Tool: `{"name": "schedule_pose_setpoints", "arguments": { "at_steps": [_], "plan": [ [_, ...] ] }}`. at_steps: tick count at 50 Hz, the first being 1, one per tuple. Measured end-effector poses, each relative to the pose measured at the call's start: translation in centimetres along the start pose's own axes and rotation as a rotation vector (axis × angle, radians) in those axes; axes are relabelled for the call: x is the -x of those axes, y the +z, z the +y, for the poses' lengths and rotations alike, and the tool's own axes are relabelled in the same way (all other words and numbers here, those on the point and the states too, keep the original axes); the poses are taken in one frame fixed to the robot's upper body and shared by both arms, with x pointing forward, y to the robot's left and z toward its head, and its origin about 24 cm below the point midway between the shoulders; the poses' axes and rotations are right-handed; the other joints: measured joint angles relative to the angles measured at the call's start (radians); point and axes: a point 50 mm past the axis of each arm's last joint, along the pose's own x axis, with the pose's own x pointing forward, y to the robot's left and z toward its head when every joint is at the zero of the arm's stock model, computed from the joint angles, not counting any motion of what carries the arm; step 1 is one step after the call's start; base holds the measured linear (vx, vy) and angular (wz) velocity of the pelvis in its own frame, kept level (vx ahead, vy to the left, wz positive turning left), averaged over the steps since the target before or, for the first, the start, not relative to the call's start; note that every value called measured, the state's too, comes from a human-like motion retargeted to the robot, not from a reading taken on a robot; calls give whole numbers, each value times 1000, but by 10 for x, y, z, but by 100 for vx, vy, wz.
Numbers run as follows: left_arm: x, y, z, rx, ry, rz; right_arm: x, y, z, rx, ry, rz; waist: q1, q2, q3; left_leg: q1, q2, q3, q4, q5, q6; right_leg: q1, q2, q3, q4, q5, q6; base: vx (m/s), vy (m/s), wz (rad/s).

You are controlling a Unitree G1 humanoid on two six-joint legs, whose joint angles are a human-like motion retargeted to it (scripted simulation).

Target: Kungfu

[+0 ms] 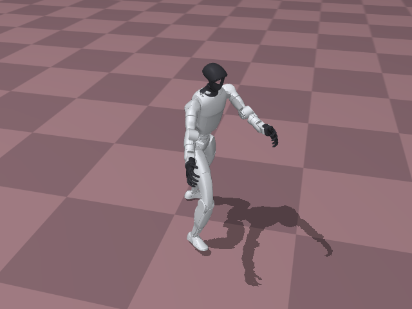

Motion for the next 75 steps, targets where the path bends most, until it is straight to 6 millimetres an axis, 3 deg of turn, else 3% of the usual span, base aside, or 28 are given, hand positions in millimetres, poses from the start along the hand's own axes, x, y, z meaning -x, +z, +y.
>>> {"name": "schedule_pose_setpoints", "arguments": {
  "at_steps": [8,13,15,18,21,23,26,29,33,35,39,42,50,55,60,63,67,71,75],
  "plan": [
    [23,-40,4,-47,-8,175,7,-14,-13,102,35,7,-12,20,25,-77,-10,-10,-77,25,-33,5,-65,-71,37,-21,15,-11,4,80],
    [71,-96,-15,93,-100,330,36,-51,-8,100,224,70,14,18,40,-95,3,-31,-73,30,-33,62,-84,-122,36,-38,29,-4,3,47],
    [101,-121,-25,212,-185,399,56,-71,-2,23,341,130,29,15,36,-103,-3,-47,-70,27,-33,75,-99,-134,36,-37,33,2,10,41],
    [165,-157,-46,440,-271,504,103,-106,15,-171,535,262,55,9,24,-106,-16,-62,-70,31,-33,92,-121,-144,39,-36,37,11,11,35],
    [248,-183,-74,665,-242,598,171,-138,25,-436,687,436,105,-3,-5,-114,-35,-71,-76,32,-33,93,-141,-144,46,-37,42,18,12,32],
    [305,-188,-97,819,-177,649,226,-148,30,-668,739,545,151,-11,-30,-130,-50,-81,-80,31,-33,85,-158,-144,49,-35,49,18,10,41],
    [386,-175,-130,1046,22,682,303,-139,41,-1060,690,626,211,-26,-57,-153,-67,-102,-81,25,-33,88,-179,-149,46,-25,62,20,13,44],
    [449,-148,-153,1193,350,655,356,-124,47,-1361,498,640,257,-40,-68,-156,-58,-116,-77,18,-33,122,-171,-168,30,-16,72,21,9,18],
    [500,-122,-156,1225,772,612,386,-127,28,-1474,249,705,306,-46,-83,-143,-29,-129,-66,11,-33,193,-146,-199,-9,6,82,22,18,4],
    [508,-117,-154,1230,834,606,386,-128,22,-1447,294,724,330,-48,-90,-137,-23,-136,-63,5,-33,227,-139,-219,-38,27,83,15,22,10],
    [492,-121,-149,1295,611,608,375,-130,12,-1267,540,751,393,-70,-127,-146,-22,-140,-61,-3,-33,253,-132,-233,-86,66,87,12,19,9],
    [471,-126,-147,1309,415,599,361,-131,4,-1128,625,711,433,-96,-143,-155,-21,-144,-60,-5,-32,270,-117,-240,-124,87,85,5,14,10],
    [421,-139,-130,1208,297,496,344,-129,4,-1020,698,643,453,-85,-124,-160,9,-179,-56,-4,-32,331,-33,-218,-185,25,129,4,15,17],
    [405,-144,-95,1085,212,483,340,-130,3,-944,747,631,410,-81,-109,-188,22,-219,-40,2,-33,351,-7,-185,-193,92,144,0,3,44],
    [368,-140,-43,818,50,455,339,-133,-6,-848,722,615,404,-97,-119,-248,51,-279,-22,31,-33,391,-6,-247,-190,119,176,2,-17,58],
    [329,-131,-16,633,-88,402,335,-139,-19,-743,679,608,422,-108,-112,-288,77,-307,-7,68,-33,409,23,-264,-197,132,187,-5,-21,53],
    [258,-109,6,369,-268,282,322,-151,-51,-511,603,593,455,-126,-97,-350,94,-328,21,116,-24,431,46,-285,-218,165,196,-10,-9,63],
    [182,-73,10,149,-400,117,312,-168,-99,-212,508,651,491,-137,-93,-417,88,-332,58,142,1,469,44,-325,-263,205,204,-7,8,76],
    [118,-24,4,-39,-458,-59,309,-182,-147,51,387,740,523,-124,-94,-492,83,-368,122,130,19,525,40,-381,-325,251,209,-1,25,78]
  ]
}}
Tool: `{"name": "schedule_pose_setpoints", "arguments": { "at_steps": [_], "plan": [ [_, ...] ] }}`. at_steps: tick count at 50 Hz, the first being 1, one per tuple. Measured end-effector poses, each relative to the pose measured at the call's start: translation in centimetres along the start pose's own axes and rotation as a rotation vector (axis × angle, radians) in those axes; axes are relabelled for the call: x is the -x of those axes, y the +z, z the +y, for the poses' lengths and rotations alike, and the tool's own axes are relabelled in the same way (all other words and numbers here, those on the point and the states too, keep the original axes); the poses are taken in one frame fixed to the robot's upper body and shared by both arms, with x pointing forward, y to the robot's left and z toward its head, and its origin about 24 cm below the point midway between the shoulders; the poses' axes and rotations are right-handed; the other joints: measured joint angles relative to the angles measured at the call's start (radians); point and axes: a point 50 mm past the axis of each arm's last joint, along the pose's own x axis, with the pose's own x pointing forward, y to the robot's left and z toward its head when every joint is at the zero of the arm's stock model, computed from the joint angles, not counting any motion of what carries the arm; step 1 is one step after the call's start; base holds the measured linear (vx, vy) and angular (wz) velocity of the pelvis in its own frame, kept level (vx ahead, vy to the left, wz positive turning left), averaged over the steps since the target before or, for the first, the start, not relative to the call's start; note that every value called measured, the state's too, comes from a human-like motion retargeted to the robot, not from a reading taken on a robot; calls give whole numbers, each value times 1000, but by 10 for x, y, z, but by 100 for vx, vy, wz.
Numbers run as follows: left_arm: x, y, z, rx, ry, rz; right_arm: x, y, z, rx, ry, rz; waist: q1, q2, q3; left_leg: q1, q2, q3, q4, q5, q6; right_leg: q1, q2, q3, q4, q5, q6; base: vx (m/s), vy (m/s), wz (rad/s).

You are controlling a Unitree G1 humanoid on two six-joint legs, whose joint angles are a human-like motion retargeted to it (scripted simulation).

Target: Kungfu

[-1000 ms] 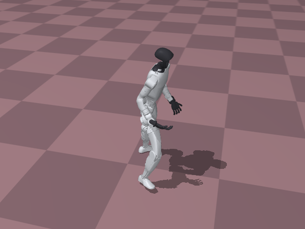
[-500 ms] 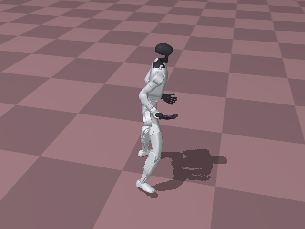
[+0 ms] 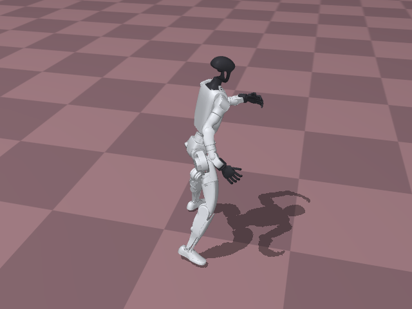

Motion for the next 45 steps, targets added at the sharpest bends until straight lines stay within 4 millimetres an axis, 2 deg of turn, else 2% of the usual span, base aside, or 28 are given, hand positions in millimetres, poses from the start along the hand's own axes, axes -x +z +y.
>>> {"name": "schedule_pose_setpoints", "arguments": {
  "at_steps": [2,5,8,10,13,16,19,21,23,25,26,29,32,35,38,42,45],
  "plan": [
    [-23,26,10,-119,-14,-65,4,-10,-15,53,-85,74,21,7,-3,-33,-7,-26,40,-19,0,30,-4,-23,-35,25,0,4,39,63],
    [-50,73,25,-341,-34,-176,5,-29,-21,62,-202,195,51,21,-11,-91,-19,-72,123,-71,-5,72,-8,-52,-89,61,-1,6,41,61],
    [-63,120,39,-589,-28,-258,-6,-43,-2,-21,-240,282,89,41,-25,-162,-32,-112,244,-149,-1,115,-11,-81,-150,105,5,11,53,51],
    [-65,147,49,-727,10,-289,-18,-48,21,-101,-221,331,121,47,-40,-195,-41,-122,316,-203,5,139,-17,-91,-192,137,9,20,59,25],
    [-56,182,63,-867,73,-338,-42,-47,74,-223,-117,393,170,39,-62,-230,-56,-108,423,-295,31,164,-35,-97,-251,184,9,26,62,-1],
    [-36,211,77,-945,137,-372,-69,-30,152,-357,107,442,202,28,-70,-238,-71,-75,506,-380,63,177,-53,-71,-304,225,-12,25,56,-19],
    [-11,234,89,-1026,211,-389,-81,8,243,-511,480,437,218,18,-72,-248,-98,-52,565,-460,99,169,-73,-42,-349,254,-61,23,52,-16],
    [4,247,92,-1083,268,-404,-76,42,300,-597,810,389,239,9,-76,-262,-114,-48,590,-496,115,153,-85,-48,-373,260,-104,12,37,-33],
    [18,256,95,-1137,334,-421,-61,78,345,-604,1148,301,264,-1,-70,-275,-123,-41,609,-521,128,134,-94,-61,-391,264,-142,10,40,-53],
    [29,262,96,-1180,395,-434,-51,105,373,-474,1343,244,281,-9,-51,-273,-125,-30,614,-535,140,116,-96,-51,-407,265,-153,0,28,-50],
    [33,263,98,-1191,424,-436,-53,118,379,-401,1366,197,284,-11,-39,-268,-127,-27,613,-537,145,107,-94,-37,-411,267,-162,-7,12,-38],
    [47,258,103,-1187,501,-426,-55,153,389,-242,1400,36,276,-11,-15,-260,-131,-23,604,-538,157,85,-93,-24,-412,290,-181,-2,10,-18],
    [64,243,111,-1135,562,-379,-51,175,395,-156,1436,-102,241,1,-10,-256,-128,-25,583,-523,166,65,-86,-20,-392,308,-236,0,0,0],
    [82,223,121,-1059,614,-306,-52,195,392,-149,1424,-239,205,11,-18,-252,-124,-30,557,-512,170,45,-75,-14,-368,307,-288,-2,-2,-2],
    [106,202,130,-1000,685,-221,-54,219,385,-192,1368,-398,185,13,-21,-234,-124,-33,525,-509,158,26,-70,5,-350,298,-310,-5,-12,-12],
    [150,175,136,-956,823,-76,-49,259,375,-241,1346,-599,173,8,-22,-195,-115,-23,479,-506,130,21,-67,-5,-344,255,-291,-6,-21,-30],
    [198,153,134,-925,958,68,-36,298,366,-249,1385,-783,162,3,-22,-152,-107,-8,435,-490,107,21,-61,-12,-347,222,-254,-5,-27,-40]
  ]
}}
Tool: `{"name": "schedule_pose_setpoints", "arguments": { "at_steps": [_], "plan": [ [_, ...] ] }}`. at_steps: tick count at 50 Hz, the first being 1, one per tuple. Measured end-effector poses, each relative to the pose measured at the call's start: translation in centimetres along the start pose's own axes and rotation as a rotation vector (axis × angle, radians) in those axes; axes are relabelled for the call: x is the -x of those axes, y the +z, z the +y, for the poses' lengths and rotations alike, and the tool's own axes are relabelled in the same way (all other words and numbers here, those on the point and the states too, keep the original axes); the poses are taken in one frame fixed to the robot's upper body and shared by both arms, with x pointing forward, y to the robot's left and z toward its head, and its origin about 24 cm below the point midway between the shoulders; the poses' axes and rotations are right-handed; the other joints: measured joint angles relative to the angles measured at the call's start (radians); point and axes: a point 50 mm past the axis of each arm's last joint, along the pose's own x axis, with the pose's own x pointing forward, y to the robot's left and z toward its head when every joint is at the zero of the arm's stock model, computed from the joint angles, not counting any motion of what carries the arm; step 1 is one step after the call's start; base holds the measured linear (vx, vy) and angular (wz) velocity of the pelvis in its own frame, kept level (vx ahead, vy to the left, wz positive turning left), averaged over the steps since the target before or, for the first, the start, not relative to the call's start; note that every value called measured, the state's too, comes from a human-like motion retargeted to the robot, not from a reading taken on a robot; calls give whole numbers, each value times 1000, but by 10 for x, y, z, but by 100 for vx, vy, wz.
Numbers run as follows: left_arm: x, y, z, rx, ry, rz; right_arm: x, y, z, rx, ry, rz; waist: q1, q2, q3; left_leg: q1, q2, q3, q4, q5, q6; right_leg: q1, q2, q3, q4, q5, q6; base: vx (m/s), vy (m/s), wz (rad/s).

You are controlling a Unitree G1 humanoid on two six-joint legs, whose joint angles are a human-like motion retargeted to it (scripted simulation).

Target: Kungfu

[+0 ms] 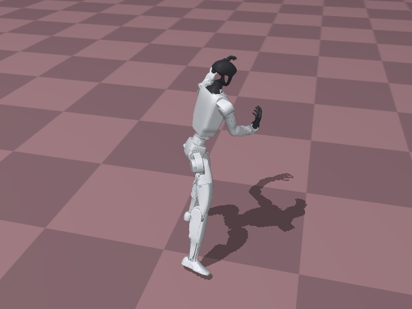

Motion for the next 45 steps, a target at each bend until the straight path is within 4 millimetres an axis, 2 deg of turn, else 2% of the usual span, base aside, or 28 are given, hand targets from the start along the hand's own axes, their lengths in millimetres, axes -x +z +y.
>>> {"name": "schedule_pose_setpoints", "arguments": {
  "at_steps": [3,5,7,9,12,16,18,20,22,24,27,29,31,33,35,38,40,42,45],
  "plan": [
    [56,-34,23,-65,64,229,-16,50,5,128,80,-169,-30,-1,5,53,7,22,-56,45,-15,-10,5,29,7,-30,55,-7,-39,-32],
    [102,-52,38,-105,97,405,-24,86,11,221,121,-293,-52,-2,9,93,11,40,-104,86,-21,-14,6,47,16,-49,101,-6,-42,-23],
    [157,-69,49,-114,142,619,-29,123,19,305,154,-419,-81,-3,12,141,20,69,-157,124,-36,-20,9,80,33,-63,153,-9,-56,-20],
    [218,-76,57,-94,162,829,-30,158,28,377,175,-544,-109,-1,15,189,32,94,-216,165,-54,-35,17,116,66,-82,180,-4,-52,-32],
    [314,-65,66,-14,176,1162,-23,207,42,468,180,-725,-148,8,21,258,63,127,-315,236,-85,-99,34,196,181,-149,191,-6,-52,-47],
    [426,-25,57,97,240,1608,-2,262,55,578,129,-956,-219,11,25,337,100,171,-441,327,-122,-218,78,322,356,-270,185,-12,-75,-39],
    [468,2,49,149,281,1801,14,282,57,626,65,-1056,-260,8,5,355,120,189,-487,368,-137,-263,105,339,430,-341,180,1,-81,-24],
    [499,27,36,224,310,1956,34,296,56,679,-12,-1142,-297,1,-25,363,140,220,-528,410,-147,-297,102,303,503,-401,171,3,-83,-5],
    [517,37,-2,366,328,2049,59,310,56,762,-94,-1218,-327,1,-39,366,143,258,-572,449,-112,-310,100,263,554,-449,161,-4,-81,21],
    [520,35,-65,568,340,2092,87,322,57,867,-176,-1283,-350,8,-38,362,145,279,-604,493,-65,-311,110,238,589,-487,153,-11,-65,42],
    [494,33,-174,1011,294,2065,131,336,62,1017,-314,-1372,-384,16,-32,332,171,283,-615,569,-42,-299,116,184,623,-526,145,-12,-57,71],
    [456,40,-243,1402,139,1952,162,342,72,1116,-396,-1452,-413,19,-18,305,188,335,-617,607,-27,-285,112,142,636,-541,143,-16,-44,108],
    [403,59,-307,1795,-108,1724,188,347,86,1204,-459,-1538,-441,13,2,285,192,382,-625,634,8,-276,106,113,647,-553,138,-23,-33,90],
    [347,85,-351,2104,-348,1418,202,350,99,1267,-491,-1601,-453,5,20,277,196,368,-621,641,19,-284,110,115,663,-565,130,-22,-21,10],
    [295,110,-373,2305,-532,1096,205,352,111,1319,-479,-1635,-460,-2,26,287,205,355,-618,638,14,-298,119,133,677,-573,122,-10,-13,-44],
    [243,128,-382,2373,-832,742,201,352,124,1415,-432,-1624,-476,11,10,311,201,361,-627,613,11,-314,123,144,693,-582,113,-1,-3,-40],
    [218,125,-384,2277,-961,655,197,352,129,1482,-419,-1603,-478,21,6,330,200,375,-631,598,4,-314,125,149,695,-582,109,-4,4,-37],
    [199,117,-386,2170,-975,647,196,351,128,1513,-439,-1594,-487,22,8,343,199,377,-630,589,-9,-318,123,159,697,-578,107,-2,7,-32],
    [182,111,-386,2118,-920,640,195,350,124,1512,-471,-1577,-505,36,25,359,203,353,-619,576,-29,-312,132,178,683,-561,109,-1,14,-26]
  ]
}}
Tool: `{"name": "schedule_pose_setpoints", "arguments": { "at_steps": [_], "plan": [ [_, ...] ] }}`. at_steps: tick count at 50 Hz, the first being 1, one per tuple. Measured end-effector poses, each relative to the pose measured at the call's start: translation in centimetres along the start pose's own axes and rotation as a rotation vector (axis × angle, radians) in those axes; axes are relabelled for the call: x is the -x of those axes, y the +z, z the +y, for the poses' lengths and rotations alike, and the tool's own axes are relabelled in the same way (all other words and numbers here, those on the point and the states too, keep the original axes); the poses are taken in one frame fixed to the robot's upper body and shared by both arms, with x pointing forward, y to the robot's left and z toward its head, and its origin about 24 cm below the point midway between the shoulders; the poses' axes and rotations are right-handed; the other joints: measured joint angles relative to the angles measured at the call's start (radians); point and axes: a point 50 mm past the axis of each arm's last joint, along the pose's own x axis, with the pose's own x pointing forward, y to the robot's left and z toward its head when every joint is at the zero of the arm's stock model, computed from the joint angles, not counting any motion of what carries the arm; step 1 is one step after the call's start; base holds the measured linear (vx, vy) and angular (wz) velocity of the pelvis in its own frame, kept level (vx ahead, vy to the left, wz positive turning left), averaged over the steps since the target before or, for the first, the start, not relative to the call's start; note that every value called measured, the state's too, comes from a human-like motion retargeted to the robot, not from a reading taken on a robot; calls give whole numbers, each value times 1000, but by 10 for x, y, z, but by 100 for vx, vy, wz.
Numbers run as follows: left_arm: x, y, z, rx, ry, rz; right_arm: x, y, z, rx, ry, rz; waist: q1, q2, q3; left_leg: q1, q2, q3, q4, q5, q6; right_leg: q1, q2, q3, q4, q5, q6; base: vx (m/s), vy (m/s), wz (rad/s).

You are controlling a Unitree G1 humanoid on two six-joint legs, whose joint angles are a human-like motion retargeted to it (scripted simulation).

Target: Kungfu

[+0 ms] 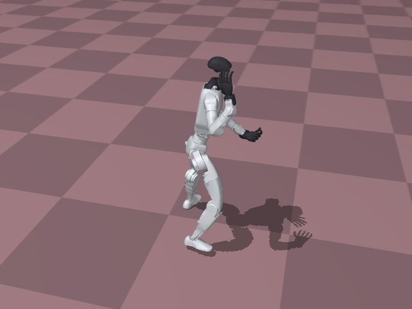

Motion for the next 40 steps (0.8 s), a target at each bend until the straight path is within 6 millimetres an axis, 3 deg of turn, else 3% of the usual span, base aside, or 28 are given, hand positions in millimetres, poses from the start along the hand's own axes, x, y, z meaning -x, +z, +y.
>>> {"name": "schedule_pose_setpoints", "arguments": {
  "at_steps": [5,11,15,20,24,28,31,35,37,40],
  "plan": [
    [6,13,8,-49,66,-24,2,-3,1,4,36,31,-15,24,28,44,-9,13,3,-22,-31,17,9,40,-38,39,7,3,22,-22],
    [42,17,27,-154,231,38,10,-10,-4,48,85,101,-16,40,44,47,-16,8,22,-49,-34,59,5,41,-121,101,22,5,21,3],
    [82,18,42,-209,366,131,27,-22,-8,102,157,220,2,47,52,39,-23,10,40,-69,-27,96,1,25,-183,143,35,7,20,12],
    [157,20,60,-323,648,318,69,-47,-18,129,272,470,30,53,74,-6,-23,-20,98,-101,-14,155,-8,-7,-264,201,59,10,29,38],
    [225,18,63,-397,912,538,125,-63,-35,149,374,734,58,67,92,-100,-19,-104,190,-139,-5,216,-12,-54,-331,248,86,9,30,91],
    [289,6,54,-429,1117,855,212,-60,-56,83,462,1133,127,69,86,-222,-34,-221,302,-186,0,272,-19,-101,-383,289,121,15,33,114],
    [324,-10,41,-451,1188,1093,287,-31,-70,-39,435,1516,200,63,75,-304,-67,-291,369,-212,-7,324,-30,-134,-410,312,158,21,39,154],
    [355,-38,22,-470,1158,1406,364,38,-72,-162,214,1915,331,71,42,-423,-123,-390,455,-246,-7,425,-21,-236,-449,344,206,17,37,206],
    [371,-55,8,-458,1116,1570,392,69,-52,-236,47,2036,432,54,10,-474,-144,-433,477,-251,-13,457,7,-282,-481,366,206,14,24,175],
    [404,-81,-24,-351,1069,1802,419,93,12,-463,-168,2131,584,-1,-28,-522,-175,-492,500,-255,-33,509,52,-336,-531,400,206,12,3,143]
  ]
}}
